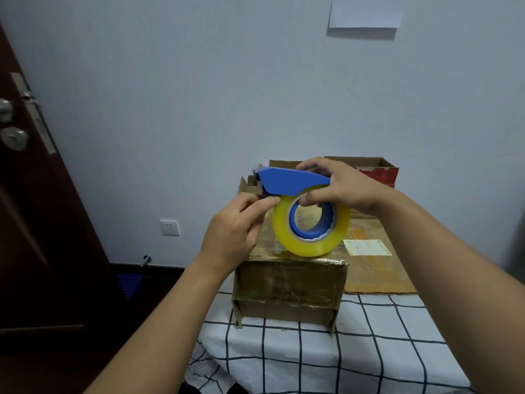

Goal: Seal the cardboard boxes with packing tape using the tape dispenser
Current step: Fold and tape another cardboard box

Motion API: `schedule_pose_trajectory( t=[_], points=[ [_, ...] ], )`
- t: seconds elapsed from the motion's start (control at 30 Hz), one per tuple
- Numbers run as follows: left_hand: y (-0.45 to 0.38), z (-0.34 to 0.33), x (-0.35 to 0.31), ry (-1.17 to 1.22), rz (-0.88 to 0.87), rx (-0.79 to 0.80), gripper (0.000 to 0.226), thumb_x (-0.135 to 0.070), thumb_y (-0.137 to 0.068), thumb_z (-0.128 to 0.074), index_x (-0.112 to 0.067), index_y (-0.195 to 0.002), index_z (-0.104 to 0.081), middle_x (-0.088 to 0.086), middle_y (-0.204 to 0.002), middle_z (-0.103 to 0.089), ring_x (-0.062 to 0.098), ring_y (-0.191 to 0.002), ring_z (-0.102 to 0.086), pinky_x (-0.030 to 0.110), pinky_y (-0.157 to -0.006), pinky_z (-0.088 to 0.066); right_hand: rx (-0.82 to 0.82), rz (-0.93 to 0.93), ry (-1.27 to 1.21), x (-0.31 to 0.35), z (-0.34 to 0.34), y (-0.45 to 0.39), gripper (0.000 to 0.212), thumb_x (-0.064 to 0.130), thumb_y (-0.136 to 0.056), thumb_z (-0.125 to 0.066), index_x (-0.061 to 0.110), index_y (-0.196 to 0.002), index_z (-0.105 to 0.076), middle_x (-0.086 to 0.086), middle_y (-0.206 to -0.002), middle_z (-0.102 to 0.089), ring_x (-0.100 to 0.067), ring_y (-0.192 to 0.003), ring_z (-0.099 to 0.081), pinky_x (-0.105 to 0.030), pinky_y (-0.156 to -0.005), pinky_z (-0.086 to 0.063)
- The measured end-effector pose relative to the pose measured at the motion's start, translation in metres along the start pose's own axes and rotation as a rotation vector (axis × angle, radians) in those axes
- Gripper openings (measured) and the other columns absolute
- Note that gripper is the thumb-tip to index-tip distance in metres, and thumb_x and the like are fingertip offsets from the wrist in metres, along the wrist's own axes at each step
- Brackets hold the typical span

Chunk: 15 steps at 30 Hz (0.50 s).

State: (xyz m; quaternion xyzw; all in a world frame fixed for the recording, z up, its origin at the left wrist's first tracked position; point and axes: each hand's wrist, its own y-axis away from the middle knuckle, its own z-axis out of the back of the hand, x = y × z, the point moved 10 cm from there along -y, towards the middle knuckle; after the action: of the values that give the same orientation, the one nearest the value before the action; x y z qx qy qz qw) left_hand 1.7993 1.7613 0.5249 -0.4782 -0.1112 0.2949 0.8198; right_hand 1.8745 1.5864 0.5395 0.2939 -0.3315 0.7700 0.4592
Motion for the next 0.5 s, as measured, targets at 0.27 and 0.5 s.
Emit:
schedule_pose_trajectory(
  t=[0.27, 0.5],
  points=[
    [-0.002, 0.01, 0.008, 0.061, 0.093, -0.076, 0.019, -0.008, -0.091, -0.063, -0.002, -0.107, -0.069, 0.009, -0.098, -0.072, 0.018, -0.085, -0.066, 0.025, -0.077, -0.054, 0.018, 0.01, 0.018, 0.006, -0.005, -0.001, 0.057, 0.036, -0.069, -0.087, 0.04, -0.118, -0.058, 0.01, -0.109, -0.066, -0.016, -0.091, -0.07, -0.035, -0.086, -0.06],
    [-0.012, 0.02, 0.006, -0.012, 0.083, -0.056, 0.01, 0.0, -0.091, -0.061, 0.0, -0.098, -0.068, 0.01, -0.093, -0.069, 0.023, -0.078, -0.064, 0.034, -0.065, -0.055, 0.058, 0.011, 0.002, 0.013, -0.005, 0.0, 0.054, 0.035, -0.069, -0.088, 0.04, -0.116, -0.062, 0.008, -0.106, -0.068, -0.021, -0.086, -0.071, -0.036, -0.076, -0.061]
  ],
)
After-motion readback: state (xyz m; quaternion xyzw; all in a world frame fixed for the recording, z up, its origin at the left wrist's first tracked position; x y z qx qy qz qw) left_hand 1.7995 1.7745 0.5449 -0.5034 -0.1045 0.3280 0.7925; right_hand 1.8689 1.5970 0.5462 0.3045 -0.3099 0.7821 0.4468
